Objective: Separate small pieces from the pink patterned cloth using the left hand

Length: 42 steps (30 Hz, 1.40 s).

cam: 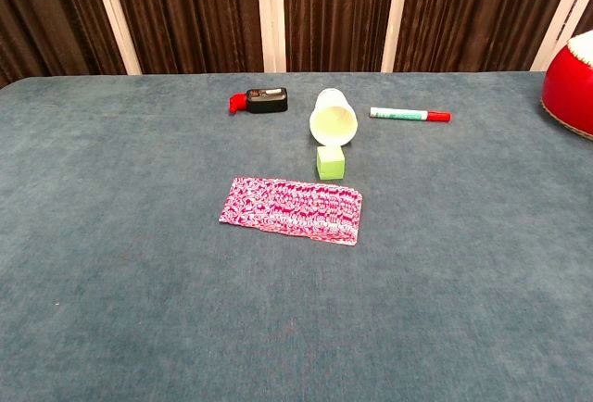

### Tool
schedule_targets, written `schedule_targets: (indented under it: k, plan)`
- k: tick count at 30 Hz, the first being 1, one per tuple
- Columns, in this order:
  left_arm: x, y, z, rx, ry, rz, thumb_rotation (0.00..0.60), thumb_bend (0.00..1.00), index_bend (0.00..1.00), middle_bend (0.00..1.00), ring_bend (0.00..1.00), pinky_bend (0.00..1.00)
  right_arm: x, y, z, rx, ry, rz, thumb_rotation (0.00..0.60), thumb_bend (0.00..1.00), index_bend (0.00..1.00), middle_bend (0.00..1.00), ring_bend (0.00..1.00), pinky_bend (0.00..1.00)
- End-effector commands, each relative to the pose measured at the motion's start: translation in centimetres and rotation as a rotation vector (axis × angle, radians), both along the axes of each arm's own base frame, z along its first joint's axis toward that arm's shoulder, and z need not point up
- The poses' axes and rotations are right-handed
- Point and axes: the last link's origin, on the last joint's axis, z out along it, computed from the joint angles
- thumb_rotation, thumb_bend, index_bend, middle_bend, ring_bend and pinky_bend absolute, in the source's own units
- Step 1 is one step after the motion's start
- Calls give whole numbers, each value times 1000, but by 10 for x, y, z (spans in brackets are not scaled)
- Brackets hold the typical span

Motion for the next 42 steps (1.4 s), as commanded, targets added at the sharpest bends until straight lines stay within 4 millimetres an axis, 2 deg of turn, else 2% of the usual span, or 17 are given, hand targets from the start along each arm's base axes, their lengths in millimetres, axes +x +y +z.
schedule_targets:
  k: [1,11,17,23,29,32,37,39,42]
  plan:
    - [0,0,0,-2,1,-1,600,360,58,3,45,118,0,0,0,-1,-1,1,600,277,22,51,84,189]
    - [3,1,-4,-17,1,-30,600,360,58,7,46,118,0,0,-1,3,-1,0,600,277,22,51,84,189]
    - [2,6,-8,-48,-3,-48,600,362,58,44,55,120,-1,-1,-1,5,-3,-8,600,277,22,51,84,189]
    - [7,29,-5,-58,2,-62,600,377,58,134,125,215,-2,-1,0,4,-7,-12,600,277,22,51,84,189]
    - [34,75,-5,-140,41,-125,600,438,58,298,255,308,-2,-2,-2,8,-2,-13,600,277,22,51,84,189]
    - [61,108,-20,-253,27,-137,600,488,61,457,373,397,-3,-2,-3,16,4,-18,600,277,22,51,85,189]
    - [82,128,-30,-314,17,-137,600,644,113,741,620,579,-4,-4,-4,18,7,-20,600,277,22,51,84,189]
    - [87,134,-34,-330,18,-132,600,697,125,793,672,623,-4,-4,-4,18,7,-21,600,277,22,51,84,189]
    - [92,147,-40,-355,67,-108,600,763,128,806,690,648,-4,-4,-5,19,9,-23,600,277,22,51,84,189]
